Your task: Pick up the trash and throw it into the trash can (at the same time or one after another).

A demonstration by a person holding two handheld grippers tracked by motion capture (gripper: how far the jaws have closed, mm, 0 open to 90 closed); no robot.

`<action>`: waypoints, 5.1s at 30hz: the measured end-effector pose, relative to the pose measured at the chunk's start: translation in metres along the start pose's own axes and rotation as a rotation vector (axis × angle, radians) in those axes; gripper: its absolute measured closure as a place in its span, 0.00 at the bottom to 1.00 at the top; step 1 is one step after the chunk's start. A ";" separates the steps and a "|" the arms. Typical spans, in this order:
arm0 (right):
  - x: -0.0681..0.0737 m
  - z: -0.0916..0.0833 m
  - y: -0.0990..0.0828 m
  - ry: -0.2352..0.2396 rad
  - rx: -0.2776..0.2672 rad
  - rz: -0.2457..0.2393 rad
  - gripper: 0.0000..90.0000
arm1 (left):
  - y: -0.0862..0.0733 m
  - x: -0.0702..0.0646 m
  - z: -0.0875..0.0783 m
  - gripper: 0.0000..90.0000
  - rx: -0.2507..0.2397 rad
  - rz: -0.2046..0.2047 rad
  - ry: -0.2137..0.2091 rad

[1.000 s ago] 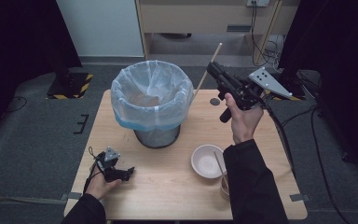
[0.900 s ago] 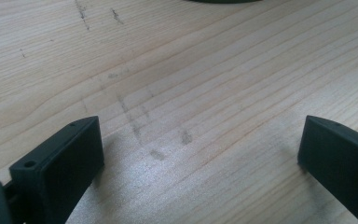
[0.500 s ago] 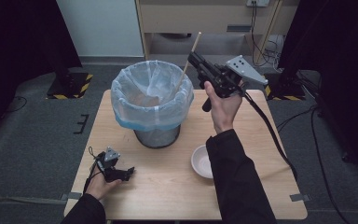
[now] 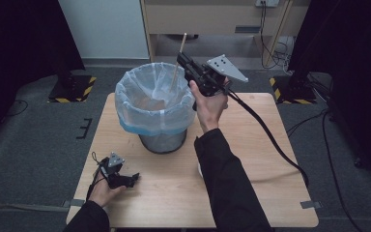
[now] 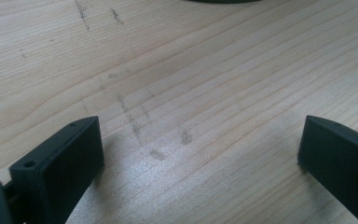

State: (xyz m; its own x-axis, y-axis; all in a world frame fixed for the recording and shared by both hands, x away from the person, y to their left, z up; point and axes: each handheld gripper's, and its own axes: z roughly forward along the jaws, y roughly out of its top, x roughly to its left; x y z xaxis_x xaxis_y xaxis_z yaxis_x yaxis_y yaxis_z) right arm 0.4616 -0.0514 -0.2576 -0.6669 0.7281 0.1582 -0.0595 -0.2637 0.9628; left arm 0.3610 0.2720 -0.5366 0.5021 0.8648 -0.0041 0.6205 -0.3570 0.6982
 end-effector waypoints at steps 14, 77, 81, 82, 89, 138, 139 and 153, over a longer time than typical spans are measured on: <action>0.000 0.013 -0.013 -0.048 0.034 -0.027 0.75 | 0.000 0.000 0.000 0.00 0.000 0.000 -0.001; -0.056 -0.265 -0.119 0.010 0.506 0.028 0.49 | 0.000 0.000 0.000 0.00 0.002 0.002 -0.001; -0.052 -0.263 -0.126 0.039 0.551 0.039 0.56 | 0.000 0.000 0.000 0.00 0.002 0.002 -0.001; -0.051 -0.263 -0.126 0.046 0.556 0.049 0.58 | 0.000 0.000 0.000 0.00 0.002 0.002 -0.001; -0.049 -0.262 -0.128 0.063 0.603 0.069 0.67 | 0.000 0.000 0.000 0.00 0.002 0.002 -0.001; -0.048 -0.257 -0.132 0.084 0.684 0.058 0.95 | 0.000 0.000 0.000 0.00 0.002 0.002 -0.001; -0.048 -0.257 -0.130 0.082 0.677 0.060 0.95 | 0.000 0.000 0.000 0.00 0.002 0.002 -0.001; -0.056 -0.263 -0.110 0.047 0.564 0.077 0.96 | 0.000 0.000 0.000 0.00 0.002 0.002 -0.001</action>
State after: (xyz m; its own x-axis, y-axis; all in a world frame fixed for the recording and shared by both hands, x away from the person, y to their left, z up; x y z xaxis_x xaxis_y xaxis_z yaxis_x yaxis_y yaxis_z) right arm 0.3106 -0.2298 -0.4297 -0.6870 0.6876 0.2350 0.3875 0.0730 0.9190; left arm 0.3611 0.2721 -0.5365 0.5038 0.8638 -0.0034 0.6207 -0.3592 0.6969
